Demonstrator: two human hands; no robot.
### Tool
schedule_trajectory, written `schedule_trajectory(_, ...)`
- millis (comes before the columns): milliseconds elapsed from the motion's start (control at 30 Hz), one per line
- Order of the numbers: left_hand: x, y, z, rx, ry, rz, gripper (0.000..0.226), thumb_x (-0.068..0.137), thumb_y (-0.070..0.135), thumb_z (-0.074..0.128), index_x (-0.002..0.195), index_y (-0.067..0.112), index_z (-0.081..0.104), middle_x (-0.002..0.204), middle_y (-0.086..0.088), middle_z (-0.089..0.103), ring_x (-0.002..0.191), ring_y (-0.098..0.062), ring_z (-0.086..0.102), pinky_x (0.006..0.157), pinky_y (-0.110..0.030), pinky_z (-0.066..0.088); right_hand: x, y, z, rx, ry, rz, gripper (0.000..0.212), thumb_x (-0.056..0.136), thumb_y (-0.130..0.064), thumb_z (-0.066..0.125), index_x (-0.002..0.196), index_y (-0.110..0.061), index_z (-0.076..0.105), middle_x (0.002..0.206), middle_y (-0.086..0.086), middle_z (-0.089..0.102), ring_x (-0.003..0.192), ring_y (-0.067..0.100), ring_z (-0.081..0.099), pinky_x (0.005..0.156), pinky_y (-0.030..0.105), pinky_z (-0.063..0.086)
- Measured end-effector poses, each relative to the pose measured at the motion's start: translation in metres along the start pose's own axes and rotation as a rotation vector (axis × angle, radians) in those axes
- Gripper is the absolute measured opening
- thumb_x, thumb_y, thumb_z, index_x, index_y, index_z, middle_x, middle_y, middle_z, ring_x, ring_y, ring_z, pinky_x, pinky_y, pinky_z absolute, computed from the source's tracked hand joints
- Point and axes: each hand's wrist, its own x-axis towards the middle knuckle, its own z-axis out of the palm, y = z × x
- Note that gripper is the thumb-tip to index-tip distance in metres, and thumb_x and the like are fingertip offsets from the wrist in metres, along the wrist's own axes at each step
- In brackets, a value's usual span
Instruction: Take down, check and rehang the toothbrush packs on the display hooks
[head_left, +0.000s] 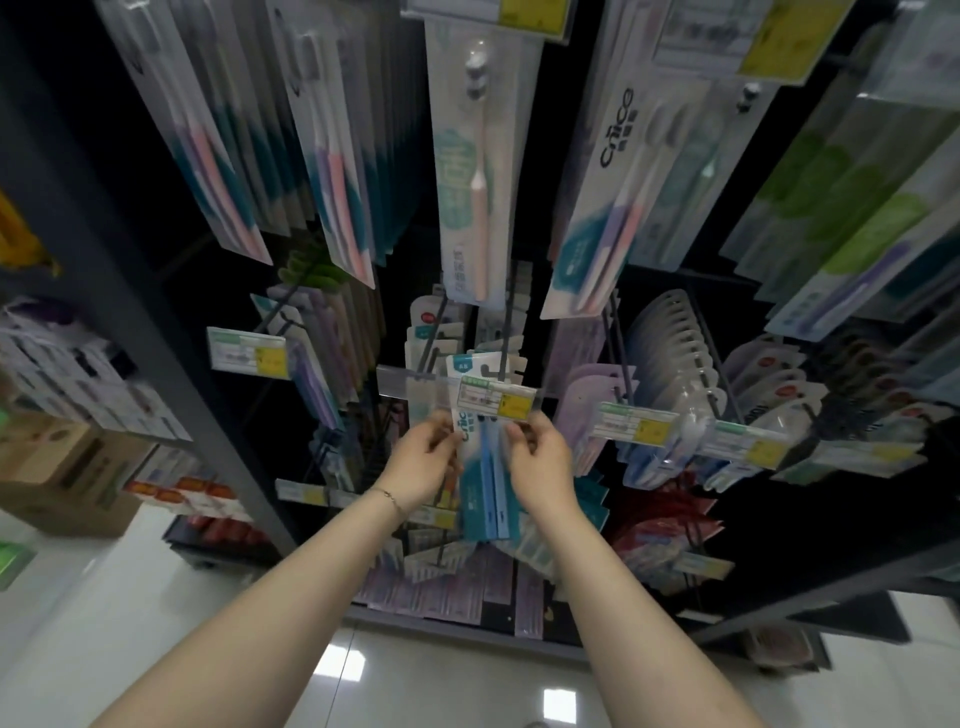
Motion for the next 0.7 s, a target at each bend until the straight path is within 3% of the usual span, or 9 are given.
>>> schedule_trajectory(200, 0.007, 0.007, 0.010, 0.155, 0.035, -0.009, 0.007, 0.101, 0.017, 0.046, 0.096, 0.014, 0.051, 0.074, -0.010, 0.060, 0.055, -0.020, 0.057, 0.044, -0.024, 0.047, 0.007, 0.016, -0.006, -0.051, -0.009, 0.002, 0.014, 0.101, -0.025, 0.046, 0.092, -0.018, 0.055, 0.076, -0.001, 0.059, 0.077, 0.022, 0.060, 0.068, 0.031, 0.044)
schedule_trajectory(333, 0.012, 0.005, 0.013, 0.212, 0.059, -0.014, 0.010, 0.101, 0.022, 0.046, 0.097, 0.016, 0.053, 0.078, -0.002, 0.060, 0.060, -0.011, 0.055, 0.058, -0.027, 0.045, 0.010, 0.019, -0.006, -0.024, -0.032, 0.012, 0.019, 0.100, -0.024, 0.049, 0.081, -0.027, 0.051, 0.076, 0.004, 0.060, 0.077, 0.030, 0.061, 0.066, 0.032, 0.046)
schedule_trajectory(467, 0.016, 0.004, 0.010, 0.172, 0.054, -0.043, 0.010, 0.101, 0.022, 0.045, 0.094, 0.020, 0.052, 0.074, 0.005, 0.056, 0.057, -0.012, 0.052, 0.056, -0.026, 0.043, 0.011, 0.022, -0.005, 0.006, -0.045, 0.047, 0.019, 0.099, -0.019, 0.049, 0.083, -0.028, 0.052, 0.080, 0.003, 0.062, 0.077, 0.024, 0.062, 0.067, 0.030, 0.048)
schedule_trajectory(600, 0.019, 0.005, 0.006, 0.116, 0.066, -0.079, 0.007, 0.099, 0.022, 0.050, 0.104, 0.020, 0.055, 0.097, -0.007, 0.064, 0.085, -0.026, 0.062, 0.073, -0.037, 0.052, 0.014, 0.026, -0.006, 0.036, -0.057, 0.092, 0.018, 0.098, -0.014, 0.050, 0.087, -0.028, 0.055, 0.082, 0.000, 0.062, 0.074, 0.018, 0.061, 0.064, 0.024, 0.045)
schedule_trajectory(700, 0.019, 0.005, 0.004, 0.117, 0.084, -0.083, 0.014, 0.098, 0.019, 0.052, 0.112, 0.018, 0.055, 0.100, -0.003, 0.061, 0.094, -0.020, 0.059, 0.077, -0.030, 0.049, 0.017, 0.028, -0.008, 0.035, -0.064, 0.106, 0.012, 0.097, -0.012, 0.050, 0.095, -0.022, 0.057, 0.084, 0.001, 0.062, 0.076, 0.020, 0.061, 0.064, 0.023, 0.045)
